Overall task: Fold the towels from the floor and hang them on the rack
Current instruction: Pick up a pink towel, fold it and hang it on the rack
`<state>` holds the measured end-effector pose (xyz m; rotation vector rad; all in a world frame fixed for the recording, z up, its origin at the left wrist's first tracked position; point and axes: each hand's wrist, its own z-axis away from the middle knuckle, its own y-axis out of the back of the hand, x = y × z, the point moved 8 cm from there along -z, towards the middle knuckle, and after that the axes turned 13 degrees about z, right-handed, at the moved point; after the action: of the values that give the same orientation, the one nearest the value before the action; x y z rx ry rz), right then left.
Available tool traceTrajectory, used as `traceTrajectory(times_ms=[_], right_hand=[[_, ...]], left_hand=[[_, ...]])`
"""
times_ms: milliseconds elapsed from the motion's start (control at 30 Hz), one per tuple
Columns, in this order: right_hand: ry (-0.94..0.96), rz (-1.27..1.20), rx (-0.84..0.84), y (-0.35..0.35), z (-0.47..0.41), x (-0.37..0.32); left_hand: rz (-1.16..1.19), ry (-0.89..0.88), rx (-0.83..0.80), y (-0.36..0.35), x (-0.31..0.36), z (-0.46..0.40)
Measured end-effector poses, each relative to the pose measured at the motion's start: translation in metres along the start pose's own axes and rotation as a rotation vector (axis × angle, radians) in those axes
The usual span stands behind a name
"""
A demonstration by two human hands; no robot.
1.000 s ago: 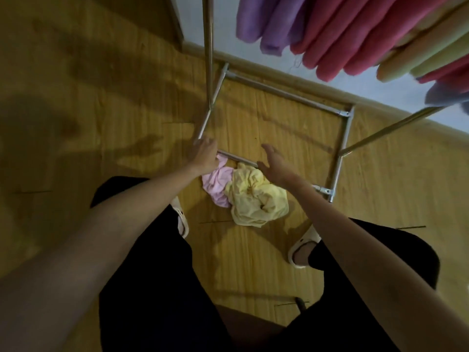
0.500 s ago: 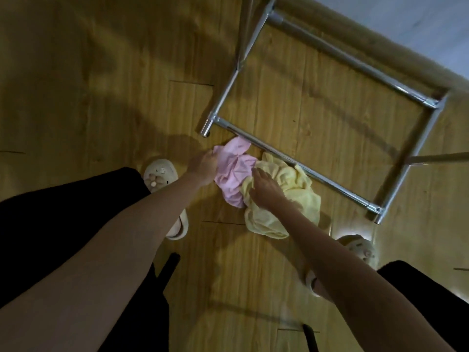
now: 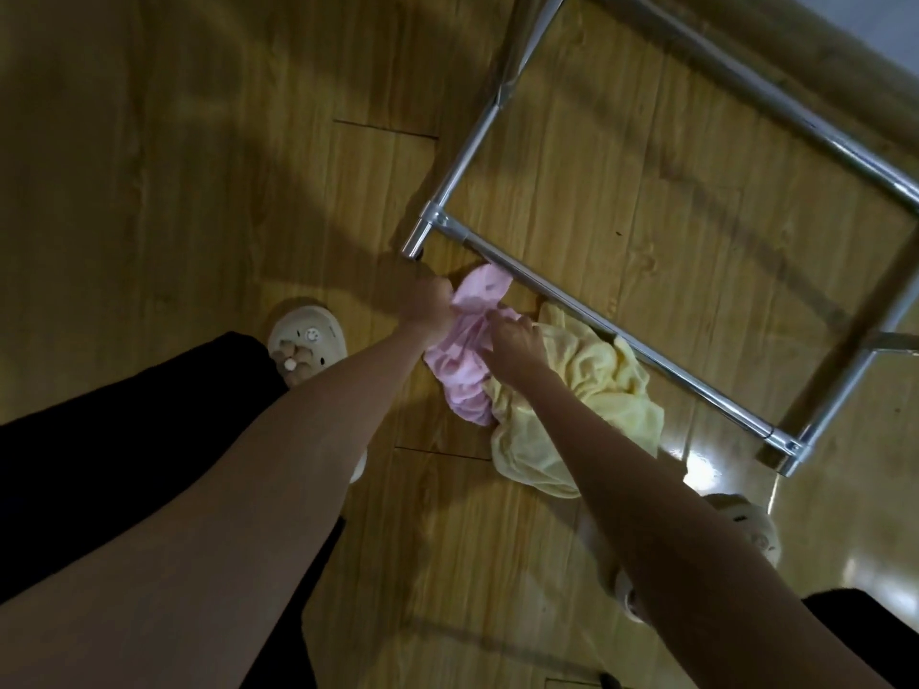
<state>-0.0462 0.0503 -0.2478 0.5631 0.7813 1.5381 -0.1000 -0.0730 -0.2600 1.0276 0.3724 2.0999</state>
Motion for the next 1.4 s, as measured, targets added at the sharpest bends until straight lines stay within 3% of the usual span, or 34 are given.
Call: traceTrajectory(times_ms=[167, 400, 567, 767, 900, 1100, 1400], right_hand=[[0.018, 0.038, 0.014, 0.005, 0.022, -0.003], [-0.023, -0.172, 0.067, 0.046, 0.094, 0.01], [-0.09, -0.379, 0.172, 0.083, 0.166, 0.032], [-0.097, -0.703, 0.491, 0.171, 0.285, 0.059], [-0.026, -0.762, 0.654, 0.234, 0.359, 0.073], [0.135, -0.879, 0.729, 0.308, 0.43, 0.076], [0.347, -1.081, 0.773, 0.383, 0.532, 0.067]], left_hand=[[0.142, -0.034, 0.098, 0.021, 0.01, 0.033], [0.282, -0.158, 0.236, 0.057, 0.054, 0.109], [0.403, -0.304, 0.31, 0.093, 0.124, 0.193], [0.375, -0.585, 0.207, 0.124, 0.211, 0.298], [0.339, -0.719, 0.15, 0.145, 0.261, 0.357], [0.338, -0.812, 0.008, 0.171, 0.313, 0.426], [0.471, -0.957, -0.031, 0.221, 0.377, 0.505]])
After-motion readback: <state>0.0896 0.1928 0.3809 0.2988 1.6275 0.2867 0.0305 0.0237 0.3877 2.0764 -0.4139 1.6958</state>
